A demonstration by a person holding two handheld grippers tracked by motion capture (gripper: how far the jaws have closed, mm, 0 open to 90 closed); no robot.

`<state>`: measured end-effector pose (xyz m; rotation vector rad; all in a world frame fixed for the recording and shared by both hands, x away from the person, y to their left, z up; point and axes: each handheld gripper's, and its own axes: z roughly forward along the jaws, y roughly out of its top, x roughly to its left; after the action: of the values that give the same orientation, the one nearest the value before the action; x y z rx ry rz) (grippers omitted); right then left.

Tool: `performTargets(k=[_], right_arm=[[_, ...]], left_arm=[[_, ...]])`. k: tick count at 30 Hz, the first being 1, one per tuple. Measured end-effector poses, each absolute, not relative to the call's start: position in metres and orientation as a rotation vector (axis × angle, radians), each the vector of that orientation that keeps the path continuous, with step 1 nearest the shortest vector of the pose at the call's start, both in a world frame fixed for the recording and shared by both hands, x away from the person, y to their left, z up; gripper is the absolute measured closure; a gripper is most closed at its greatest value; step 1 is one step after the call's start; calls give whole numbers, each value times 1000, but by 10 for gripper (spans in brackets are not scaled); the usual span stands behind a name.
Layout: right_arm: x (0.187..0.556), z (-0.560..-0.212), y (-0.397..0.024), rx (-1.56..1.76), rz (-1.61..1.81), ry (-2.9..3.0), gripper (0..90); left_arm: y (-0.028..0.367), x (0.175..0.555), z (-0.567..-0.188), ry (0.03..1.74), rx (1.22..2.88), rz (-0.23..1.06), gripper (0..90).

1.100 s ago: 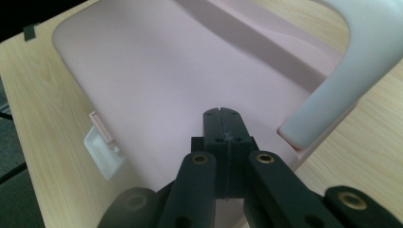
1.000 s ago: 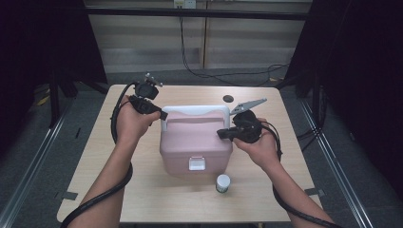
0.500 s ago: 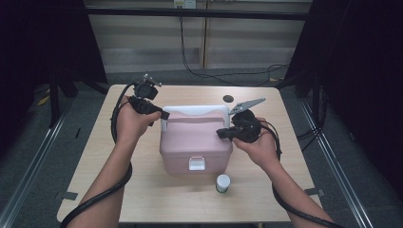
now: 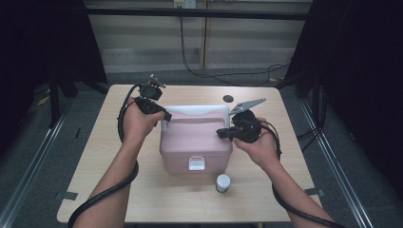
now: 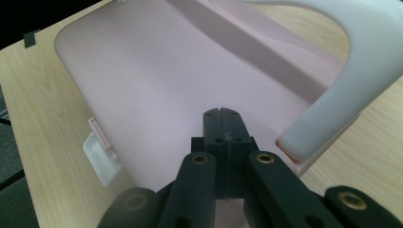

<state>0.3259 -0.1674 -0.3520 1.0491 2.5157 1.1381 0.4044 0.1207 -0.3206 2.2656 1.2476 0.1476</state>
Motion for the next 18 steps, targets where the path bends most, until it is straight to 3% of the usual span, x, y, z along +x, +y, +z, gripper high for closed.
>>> performTargets(k=[18], right_arm=[[316,-344,-200,1034,1173,2493,900]], left_arm=[[126,403,-308,1209,2266,105,693]])
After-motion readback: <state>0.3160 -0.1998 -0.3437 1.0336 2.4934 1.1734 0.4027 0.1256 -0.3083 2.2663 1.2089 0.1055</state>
